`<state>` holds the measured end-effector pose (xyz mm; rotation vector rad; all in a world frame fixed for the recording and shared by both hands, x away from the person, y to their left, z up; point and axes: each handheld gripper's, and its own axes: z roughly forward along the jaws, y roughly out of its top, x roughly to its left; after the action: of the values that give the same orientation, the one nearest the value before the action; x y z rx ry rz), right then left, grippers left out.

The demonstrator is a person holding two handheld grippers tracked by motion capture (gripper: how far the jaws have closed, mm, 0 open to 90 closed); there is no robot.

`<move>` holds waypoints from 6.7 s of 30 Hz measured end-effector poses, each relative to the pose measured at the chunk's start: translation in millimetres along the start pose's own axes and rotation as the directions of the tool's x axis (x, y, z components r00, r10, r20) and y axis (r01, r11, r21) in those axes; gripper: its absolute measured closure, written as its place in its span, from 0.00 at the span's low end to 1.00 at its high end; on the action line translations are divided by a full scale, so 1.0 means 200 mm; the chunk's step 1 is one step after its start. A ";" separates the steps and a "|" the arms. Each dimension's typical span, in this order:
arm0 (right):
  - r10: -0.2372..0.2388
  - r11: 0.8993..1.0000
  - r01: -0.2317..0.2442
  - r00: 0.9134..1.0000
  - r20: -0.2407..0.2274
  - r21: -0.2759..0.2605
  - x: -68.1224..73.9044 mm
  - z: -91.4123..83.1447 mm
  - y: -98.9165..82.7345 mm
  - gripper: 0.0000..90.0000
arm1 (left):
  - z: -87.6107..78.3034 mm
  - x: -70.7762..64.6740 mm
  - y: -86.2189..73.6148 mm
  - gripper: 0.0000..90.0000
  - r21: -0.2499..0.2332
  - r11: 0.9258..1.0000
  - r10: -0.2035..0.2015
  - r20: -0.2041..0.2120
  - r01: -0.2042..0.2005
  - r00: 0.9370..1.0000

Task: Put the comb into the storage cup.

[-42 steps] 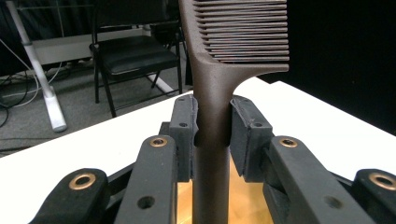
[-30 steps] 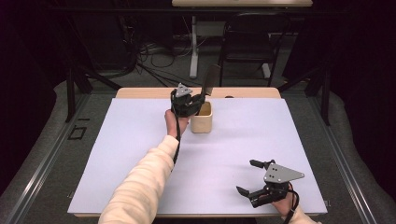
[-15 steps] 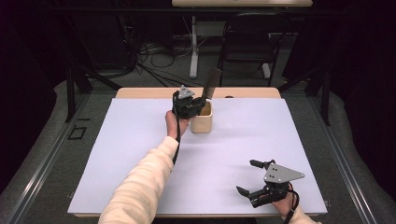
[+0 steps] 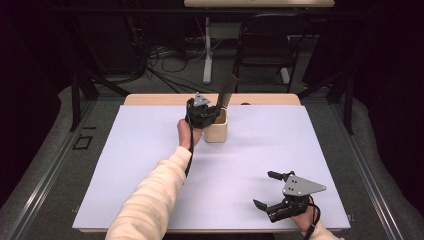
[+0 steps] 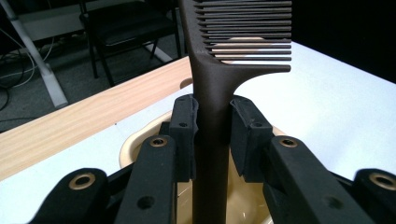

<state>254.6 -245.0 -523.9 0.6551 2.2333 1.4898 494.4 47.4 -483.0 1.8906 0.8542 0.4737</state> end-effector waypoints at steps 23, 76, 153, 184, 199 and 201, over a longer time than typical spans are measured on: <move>-0.001 1.000 0.001 1.000 0.000 0.001 0.00 0.00 0.00 0.01 | 0.02 -0.01 -0.01 0.80 0.058 0.998 0.028 0.000 -0.028 1.000; 0.009 1.000 -0.009 1.000 0.005 0.012 0.00 0.01 0.00 0.01 | -0.24 -0.04 0.10 0.03 0.162 0.983 0.082 0.056 -0.090 0.995; 0.005 1.000 -0.005 1.000 0.014 0.013 0.00 0.00 0.00 0.01 | -0.95 -0.07 -0.65 0.00 0.188 0.982 0.029 0.010 -0.031 1.000; 0.002 1.000 -0.002 1.000 0.014 0.014 0.00 -0.01 0.00 0.01 | -1.18 -0.07 -0.83 0.00 0.120 0.993 0.011 -0.046 -0.006 0.999; 0.005 1.000 -0.005 1.000 0.011 0.014 0.00 -0.01 0.00 0.01 | -1.31 -0.07 -0.92 0.00 0.028 1.000 0.009 -0.091 -0.007 0.996; 0.005 1.000 -0.005 1.000 0.012 0.012 0.00 -0.01 0.00 0.01 | -1.32 -0.07 -0.93 0.00 0.027 1.000 0.007 -0.089 -0.004 0.996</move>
<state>253.5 -246.2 -523.9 0.6717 2.2348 1.4725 248.5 252.5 -529.5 1.9081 0.9180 0.5565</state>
